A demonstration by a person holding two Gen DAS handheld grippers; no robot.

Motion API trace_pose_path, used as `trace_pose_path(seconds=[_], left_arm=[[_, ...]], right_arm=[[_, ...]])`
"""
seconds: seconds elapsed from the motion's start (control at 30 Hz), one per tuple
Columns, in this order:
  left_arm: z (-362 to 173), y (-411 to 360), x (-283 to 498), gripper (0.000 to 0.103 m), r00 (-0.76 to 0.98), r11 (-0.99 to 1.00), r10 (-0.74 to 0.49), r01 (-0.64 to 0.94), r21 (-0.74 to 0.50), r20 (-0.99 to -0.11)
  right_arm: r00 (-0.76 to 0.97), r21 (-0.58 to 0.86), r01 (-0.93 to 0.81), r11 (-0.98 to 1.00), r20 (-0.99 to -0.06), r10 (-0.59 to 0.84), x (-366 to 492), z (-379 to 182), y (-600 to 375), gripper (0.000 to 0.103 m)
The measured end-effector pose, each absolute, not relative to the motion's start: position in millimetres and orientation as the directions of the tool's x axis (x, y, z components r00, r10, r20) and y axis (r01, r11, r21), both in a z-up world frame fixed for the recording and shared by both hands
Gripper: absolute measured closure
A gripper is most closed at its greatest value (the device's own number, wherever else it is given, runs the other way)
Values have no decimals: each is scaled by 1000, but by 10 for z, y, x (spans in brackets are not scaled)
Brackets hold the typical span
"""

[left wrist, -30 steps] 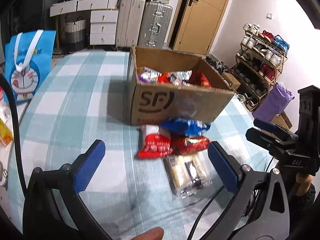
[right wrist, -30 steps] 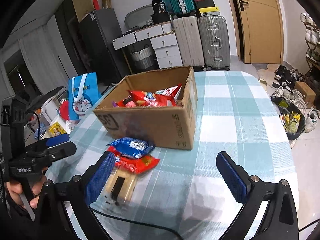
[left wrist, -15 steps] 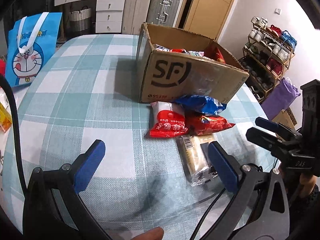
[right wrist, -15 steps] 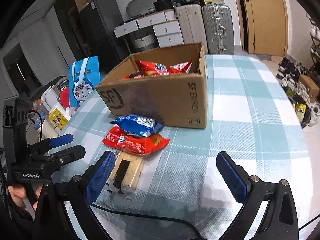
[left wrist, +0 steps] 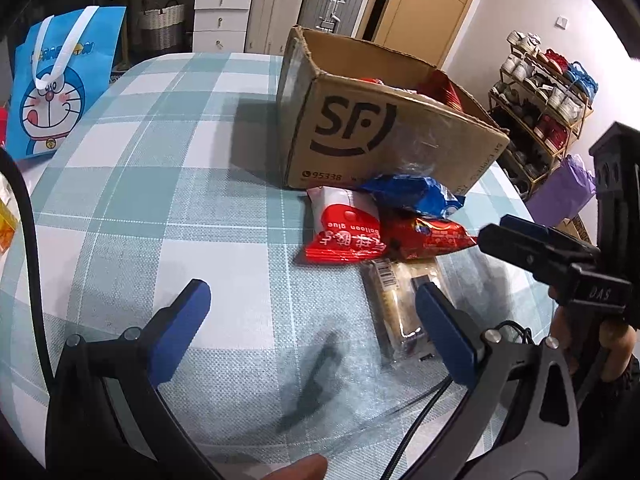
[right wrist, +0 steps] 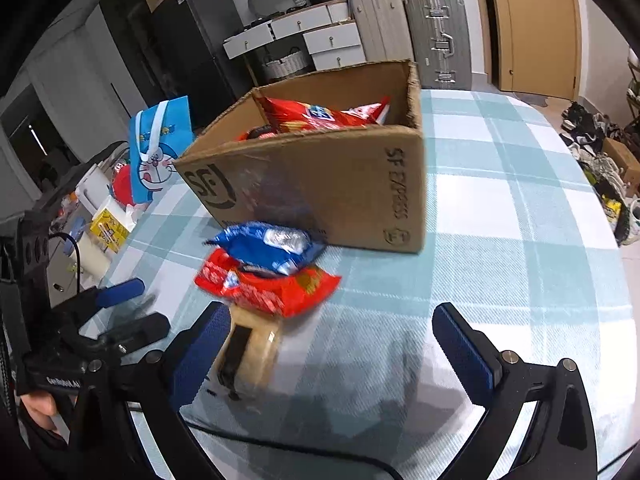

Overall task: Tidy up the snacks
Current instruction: 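Move both tools back to the snacks beside the box, then grasp a red-and-white bag with the left tool while the right tool grasps a blue cookie bag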

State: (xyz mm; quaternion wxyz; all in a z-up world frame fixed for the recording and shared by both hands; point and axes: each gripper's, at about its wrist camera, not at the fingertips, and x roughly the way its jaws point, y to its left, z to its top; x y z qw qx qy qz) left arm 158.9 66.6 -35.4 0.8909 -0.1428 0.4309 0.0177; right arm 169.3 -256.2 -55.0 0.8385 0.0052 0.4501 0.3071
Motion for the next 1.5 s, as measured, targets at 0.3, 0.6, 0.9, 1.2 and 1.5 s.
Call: trace_pose_path(seconds=[0.3, 0.6, 0.9, 1.2, 1.5], left_arm=[[-397, 784, 1659, 1, 630, 953, -84, -175, -247, -772], [-405, 834, 1724, 1, 628, 955, -72, -181, -236, -775], [-419, 821, 1720, 1, 620, 956, -68, -184, -229, -781], [-450, 805, 1734, 1, 614, 956, -67, -185, -227, -787], [-469, 785, 1824, 1, 605, 955, -72, -188, -230, -793]], right_arm=[[358, 346, -526, 777, -739, 571, 1888, -608, -2257, 1], [332, 369, -522, 769, -742, 582, 1987, -681, -1976, 6], [325, 416, -492, 765, -727, 605, 2065, -746, -1910, 22], [355, 407, -518, 752, -698, 622, 1979, -712, -1963, 49], [370, 412, -558, 720, -653, 660, 1819, -631, -2123, 56]])
